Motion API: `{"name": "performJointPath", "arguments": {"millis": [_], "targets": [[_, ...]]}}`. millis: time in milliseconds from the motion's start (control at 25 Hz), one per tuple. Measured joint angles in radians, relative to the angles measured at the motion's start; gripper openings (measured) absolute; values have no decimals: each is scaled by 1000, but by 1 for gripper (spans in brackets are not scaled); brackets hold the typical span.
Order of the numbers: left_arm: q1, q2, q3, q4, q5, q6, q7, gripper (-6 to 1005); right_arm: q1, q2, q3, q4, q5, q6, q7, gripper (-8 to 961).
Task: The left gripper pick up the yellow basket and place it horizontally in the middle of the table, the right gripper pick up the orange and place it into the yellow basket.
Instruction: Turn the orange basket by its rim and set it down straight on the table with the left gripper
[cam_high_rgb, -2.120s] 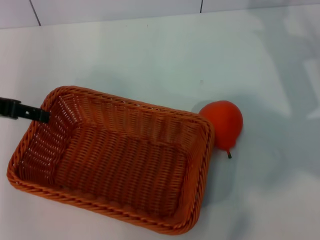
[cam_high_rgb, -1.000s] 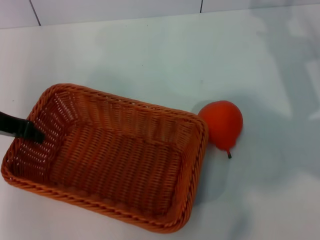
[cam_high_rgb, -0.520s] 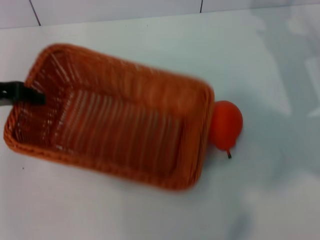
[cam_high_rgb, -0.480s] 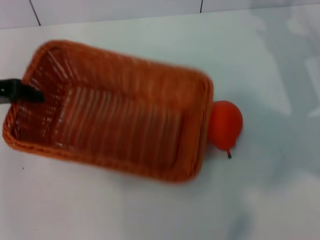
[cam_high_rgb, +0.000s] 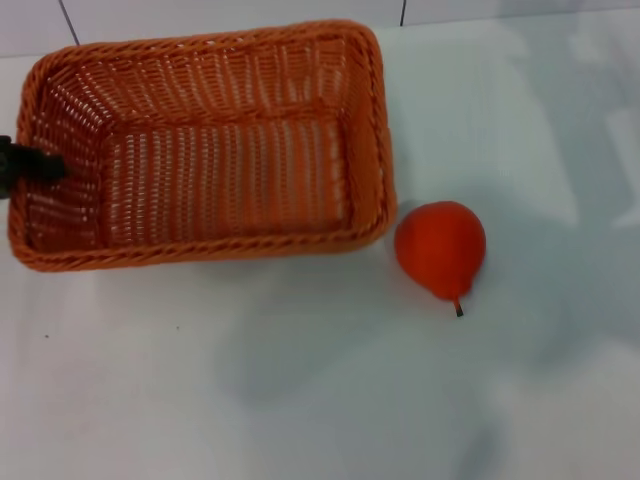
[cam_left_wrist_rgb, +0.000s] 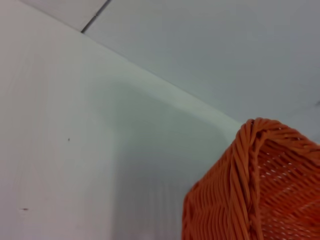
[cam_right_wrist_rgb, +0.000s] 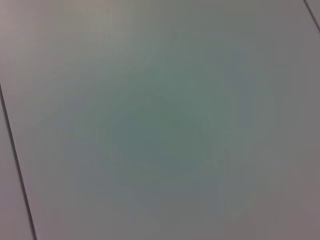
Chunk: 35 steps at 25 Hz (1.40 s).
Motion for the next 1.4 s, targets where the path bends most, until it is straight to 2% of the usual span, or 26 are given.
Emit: {"name": "performJointPath", "arguments": {"millis": [40,120,400,880,1120,1280,1400], "targets": [[0,0,0,0,0,0,0,143,1,0,0,1,0,1,0,915],[12,0,11,-90,-41,-72,3,143,2,-1,0,3,0,2,0,914],[17,-2,26,-188,-71,-164,18,144,2,-3,3,4,0,10,-4,915],[17,1,62,-240,-86,-195,18,143,-3,-4,12,2,0,15,-6,914],[20,6,61,-237,-89,-198,24,245,0,-4,12,0,-4,16,-1,915],[26,14,63,-240,-98,-180,23,497,-2,-4,6,-4,-6,30,9,915],[32,17,62,-240,-98,-149,22,583,-4,-4,4,-12,-7,50,29,915]]}}
